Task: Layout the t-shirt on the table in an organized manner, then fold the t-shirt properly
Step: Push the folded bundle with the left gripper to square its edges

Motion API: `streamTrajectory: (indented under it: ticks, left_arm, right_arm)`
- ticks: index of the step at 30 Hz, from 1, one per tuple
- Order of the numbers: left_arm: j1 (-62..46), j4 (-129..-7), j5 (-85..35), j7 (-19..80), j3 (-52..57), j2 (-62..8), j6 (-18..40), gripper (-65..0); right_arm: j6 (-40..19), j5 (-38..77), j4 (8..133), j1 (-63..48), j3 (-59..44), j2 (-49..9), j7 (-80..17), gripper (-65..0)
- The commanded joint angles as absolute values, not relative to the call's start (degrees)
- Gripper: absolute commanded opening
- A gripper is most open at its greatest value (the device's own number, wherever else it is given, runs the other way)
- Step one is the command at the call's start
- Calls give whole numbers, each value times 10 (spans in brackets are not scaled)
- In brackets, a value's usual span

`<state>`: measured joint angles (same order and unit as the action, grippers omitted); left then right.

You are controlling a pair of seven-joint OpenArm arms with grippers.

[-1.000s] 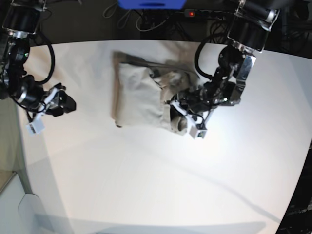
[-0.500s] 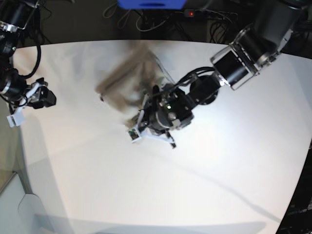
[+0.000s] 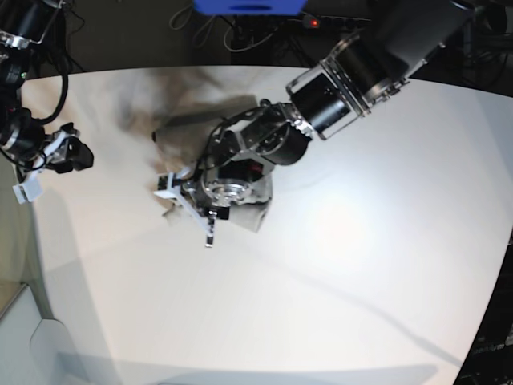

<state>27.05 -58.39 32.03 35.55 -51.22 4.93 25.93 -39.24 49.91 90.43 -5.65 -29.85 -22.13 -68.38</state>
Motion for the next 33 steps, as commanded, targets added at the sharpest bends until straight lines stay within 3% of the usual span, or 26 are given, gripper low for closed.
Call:
streamTrajectory:
  ticks: [1, 13, 22, 28, 33]
  left_arm:
    - [283, -584, 336, 345, -510, 59, 255, -646]
    - [277, -583, 400, 335, -509, 71, 253, -635]
    - [277, -584, 418, 333, -509, 74, 253, -367]
    - [277, -625, 418, 336, -506, 71, 253, -271]
    - [280, -671, 418, 338, -502, 58, 253, -235]
  right_arm:
    - [-400, 509, 914, -52, -305, -233, -676, -347]
    - [-400, 509, 914, -53, -303, -233, -676, -347]
    - [-400, 509, 914, -64, -303, -233, -676, -347]
    - [-400, 509, 916, -64, -305, -233, -676, -346]
    - [-400, 509, 917, -63, -302, -232, -676, -346]
